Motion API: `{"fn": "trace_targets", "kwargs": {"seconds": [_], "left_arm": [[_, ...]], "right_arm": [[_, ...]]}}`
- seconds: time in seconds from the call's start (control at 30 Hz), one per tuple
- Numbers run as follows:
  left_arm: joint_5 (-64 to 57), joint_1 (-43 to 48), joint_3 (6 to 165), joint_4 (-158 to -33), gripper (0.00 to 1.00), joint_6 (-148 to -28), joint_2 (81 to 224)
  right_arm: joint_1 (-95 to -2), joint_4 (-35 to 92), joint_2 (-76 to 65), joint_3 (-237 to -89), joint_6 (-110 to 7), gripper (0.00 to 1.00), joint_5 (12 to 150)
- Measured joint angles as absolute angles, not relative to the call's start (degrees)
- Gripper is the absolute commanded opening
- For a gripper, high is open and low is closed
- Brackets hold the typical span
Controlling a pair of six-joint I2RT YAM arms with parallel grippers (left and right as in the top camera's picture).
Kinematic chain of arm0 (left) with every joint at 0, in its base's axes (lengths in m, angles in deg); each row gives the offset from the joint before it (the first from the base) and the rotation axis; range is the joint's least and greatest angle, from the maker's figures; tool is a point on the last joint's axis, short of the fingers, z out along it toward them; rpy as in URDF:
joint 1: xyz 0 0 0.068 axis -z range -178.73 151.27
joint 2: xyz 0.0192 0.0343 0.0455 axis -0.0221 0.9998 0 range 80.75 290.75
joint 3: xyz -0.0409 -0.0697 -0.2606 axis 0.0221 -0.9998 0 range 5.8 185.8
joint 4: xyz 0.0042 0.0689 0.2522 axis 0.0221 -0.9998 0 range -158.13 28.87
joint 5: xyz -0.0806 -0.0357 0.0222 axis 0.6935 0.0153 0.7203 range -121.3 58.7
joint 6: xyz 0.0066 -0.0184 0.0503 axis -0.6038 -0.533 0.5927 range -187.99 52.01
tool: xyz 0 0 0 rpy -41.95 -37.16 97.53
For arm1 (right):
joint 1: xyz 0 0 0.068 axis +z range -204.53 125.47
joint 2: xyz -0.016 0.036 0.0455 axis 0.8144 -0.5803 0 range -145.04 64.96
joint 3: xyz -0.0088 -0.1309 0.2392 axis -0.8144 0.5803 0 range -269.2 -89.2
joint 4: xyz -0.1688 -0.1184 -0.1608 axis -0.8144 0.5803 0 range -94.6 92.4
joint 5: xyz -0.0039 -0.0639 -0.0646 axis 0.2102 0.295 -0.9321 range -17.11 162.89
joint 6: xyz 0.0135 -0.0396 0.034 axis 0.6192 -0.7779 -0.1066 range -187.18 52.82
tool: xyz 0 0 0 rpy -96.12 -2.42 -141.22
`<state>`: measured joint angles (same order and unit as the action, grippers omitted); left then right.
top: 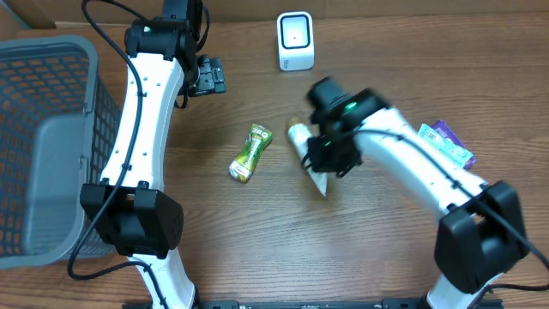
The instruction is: Scan the item barcode
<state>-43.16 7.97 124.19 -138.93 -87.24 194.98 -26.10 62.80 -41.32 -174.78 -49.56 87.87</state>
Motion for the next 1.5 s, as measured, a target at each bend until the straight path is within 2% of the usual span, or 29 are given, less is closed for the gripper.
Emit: {"fn": "trace_targets", "kwargs": {"seconds": [0.23,0.27,0.33,0.37,0.67,0.73,0.97,1.1,1.13,1.5], "left_arm": [[-43.18,7.97,124.19,-138.93,1.0,-87.24,194.98],[-43.16,7.97,124.19,-138.93,1.0,-87.24,194.98],[-43.16,7.97,124.19,-138.95,1.0,-87.24,194.98],[-43.16,7.97,124.19,-138.95,1.0,-87.24,194.98],[-43.18,7.97,124.21,-138.95,1.0,-87.24,194.98],[-43.16,7.97,124.19,-138.95,1.0,-87.24,194.98],[-43.16,7.97,124.19,-138.93,0.99,-87.24,194.98],[-43.16,7.97,124.19,-138.93,1.0,-87.24,194.98],[-43.18,7.97,124.19,-138.95,1.0,-87.24,194.98],[-43.16,7.97,124.21,-138.93,1.0,-87.24,194.98]], "right_arm": [[-32.44,58.19,-41.34,-164.53,-51.22,0.04,95.94],[-32.73,57.86,-41.34,-162.94,-51.26,0.08,96.51],[-33.32,57.29,-41.38,-159.98,-50.93,0.29,97.34],[-33.8,57.53,-41.38,-158.96,-50.69,0.34,97.56],[-36.49,60.9,-41.38,-158.37,-52.09,0.5,94.26],[-36.44,62.76,-41.4,-159.85,-53.05,0.48,93.07],[-36.44,67.5,-41.4,-171.59,-55.26,0.31,90.06],[-36.33,64.31,-41.38,-175.5,-55.7,0.06,89.64],[-36.2,63.06,-41.38,-175.53,-55.7,0.04,89.42],[-30.39,53.75,-44.44,-173.93,-55.85,0.04,88.86]]}}
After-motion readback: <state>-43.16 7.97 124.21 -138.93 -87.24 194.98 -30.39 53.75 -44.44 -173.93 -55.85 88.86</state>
